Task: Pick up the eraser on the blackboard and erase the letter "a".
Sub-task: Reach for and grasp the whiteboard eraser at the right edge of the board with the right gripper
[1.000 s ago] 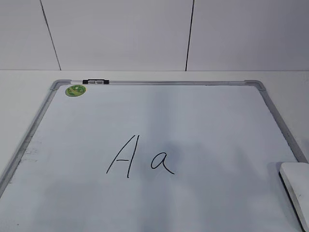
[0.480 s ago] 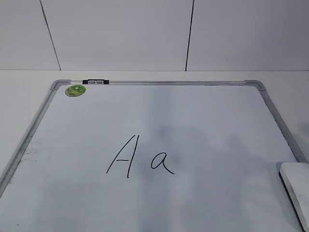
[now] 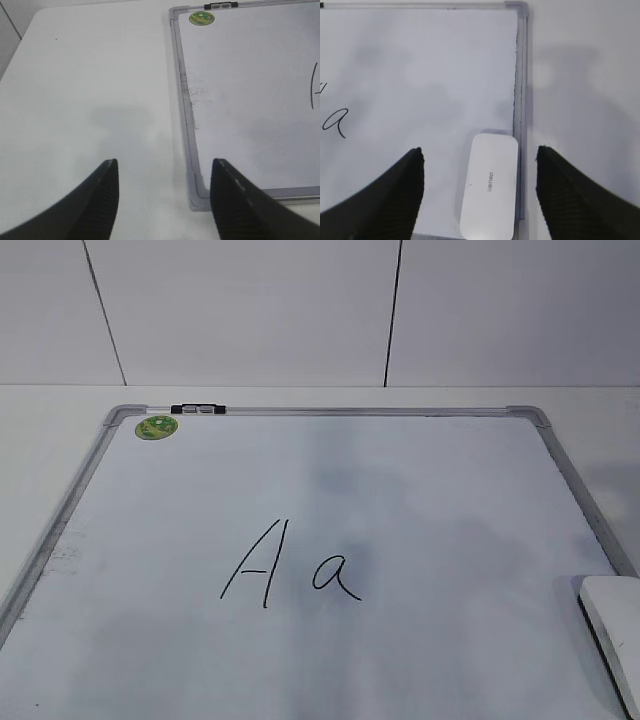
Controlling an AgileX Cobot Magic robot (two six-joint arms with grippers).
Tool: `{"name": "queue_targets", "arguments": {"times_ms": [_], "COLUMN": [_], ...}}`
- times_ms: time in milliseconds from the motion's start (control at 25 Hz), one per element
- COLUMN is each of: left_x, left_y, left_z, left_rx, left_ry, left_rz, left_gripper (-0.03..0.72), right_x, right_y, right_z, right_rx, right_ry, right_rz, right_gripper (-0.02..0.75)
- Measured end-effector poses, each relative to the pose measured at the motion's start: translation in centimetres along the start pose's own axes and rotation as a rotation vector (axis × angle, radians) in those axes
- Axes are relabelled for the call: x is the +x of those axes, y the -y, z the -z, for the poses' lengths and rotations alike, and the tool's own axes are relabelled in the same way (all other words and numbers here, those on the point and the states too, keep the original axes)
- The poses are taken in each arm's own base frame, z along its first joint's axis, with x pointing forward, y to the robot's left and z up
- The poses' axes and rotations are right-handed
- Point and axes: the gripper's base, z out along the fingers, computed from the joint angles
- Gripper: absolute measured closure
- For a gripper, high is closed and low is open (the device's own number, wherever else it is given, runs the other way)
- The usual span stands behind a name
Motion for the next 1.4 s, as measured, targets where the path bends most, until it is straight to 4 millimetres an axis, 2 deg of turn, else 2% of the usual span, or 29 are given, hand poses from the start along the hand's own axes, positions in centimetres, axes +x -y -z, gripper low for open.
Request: {"name": "queue_targets", "arguments": {"times_ms": [360, 720, 1080, 1400], "left_x": [0.0, 0.0, 0.0, 0.0], "left_y": [0.0, 0.0, 0.0, 0.0], "left_z": [0.0, 0.0, 0.0, 0.0], "left_rx": [0.0, 0.0, 0.0, 0.0], "left_ry": [0.0, 0.0, 0.0, 0.0], "left_rz": [0.0, 0.0, 0.0, 0.0], "left_gripper": [0.255, 0.255, 0.255, 0.255], "right_x": [0.0, 0.5, 0.7, 1.6], "right_y": [-0.4, -0.6, -0.6, -0.4], "right_z": [-3.3, -5.0, -6.5, -8.9], "right_rx": [-0.049, -0.07, -0.06, -0.03], "right_ry": [-0.236, -0.411, -0.515, -0.712], "right_rz": [-0.053, -0.082, -0.126, -0.148], "right_gripper": [0.178, 0.178, 0.178, 0.178]}}
